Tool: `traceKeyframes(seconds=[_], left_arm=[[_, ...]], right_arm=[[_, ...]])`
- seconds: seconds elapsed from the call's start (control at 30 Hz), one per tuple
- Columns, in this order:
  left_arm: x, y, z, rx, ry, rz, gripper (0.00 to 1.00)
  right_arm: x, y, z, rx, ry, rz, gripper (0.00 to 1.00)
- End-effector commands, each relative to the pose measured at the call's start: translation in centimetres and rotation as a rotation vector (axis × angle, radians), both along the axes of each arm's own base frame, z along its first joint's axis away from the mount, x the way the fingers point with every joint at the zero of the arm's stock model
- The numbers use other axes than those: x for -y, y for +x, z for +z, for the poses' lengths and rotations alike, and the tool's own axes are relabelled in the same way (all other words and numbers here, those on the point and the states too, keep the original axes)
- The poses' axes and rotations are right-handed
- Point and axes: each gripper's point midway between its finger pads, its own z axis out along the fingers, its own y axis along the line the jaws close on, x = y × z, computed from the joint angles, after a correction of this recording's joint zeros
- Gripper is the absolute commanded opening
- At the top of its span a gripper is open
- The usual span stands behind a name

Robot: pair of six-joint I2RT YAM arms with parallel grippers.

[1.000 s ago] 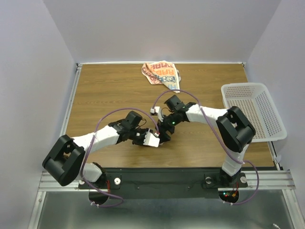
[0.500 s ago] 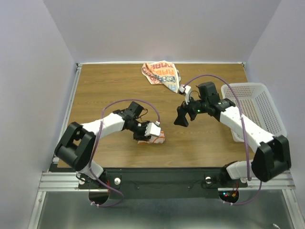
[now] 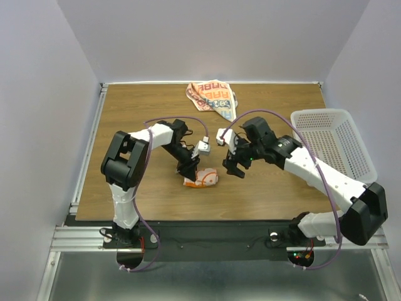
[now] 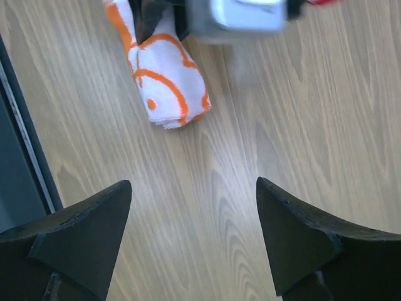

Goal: Roll the towels
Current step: Roll the towel, then place the rolled towel into the container

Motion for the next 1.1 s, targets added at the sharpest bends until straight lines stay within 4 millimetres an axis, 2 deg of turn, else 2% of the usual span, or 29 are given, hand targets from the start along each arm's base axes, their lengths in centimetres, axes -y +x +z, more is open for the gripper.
traceKeyframes(seconds=[0.0,0.1,0.2,0.33,0.37,0.53,0.93,1.07], left_arm=[[-2.7,-1.8,-2.9,-0.124,0.147,-0.011,0.3],[-2.7,-1.3,-3.0,-0.142,0.147,-0.01,0.3],[-2.7,-0.9,-3.1,-0.149,0.152,-0.008,0.3],[-2.9,-0.5,-3.3,-0.158,0.153,-0.01,0.31],[-2.9,-0.3,-3.3,-0.155,0.155,-0.011,0.31],[-2.8,-0.1,-3.4,-0.155,0.148,-0.011,0.32],[-2.9,0.2,-3.9,-0.173,0.145,-0.011,0.34],[-3.0,0.3,-3.9,-0.174,0.143,-0.012,0.34]], right_arm=[[-2.6,0.5,0.9,0.136,-0.081,0.076,0.84],[-5.6,-1.0,0.3,0.173,-0.116,0.122,0.82],[-8.8,-2.0,-2.1,0.217,-0.173,0.15,0.81],[-10.7,-2.5,-4.3,0.224,-0.192,0.155,0.8],[-10.6,-1.9,-5.5,0.233,-0.228,0.132,0.79],[-11.2,-0.8,-6.9,0.285,-0.26,0.133,0.78],[-11.7,-0.9,-9.7,0.296,-0.302,0.203,0.79],[-11.2,-0.6,-11.2,0.304,-0.334,0.209,0.79]])
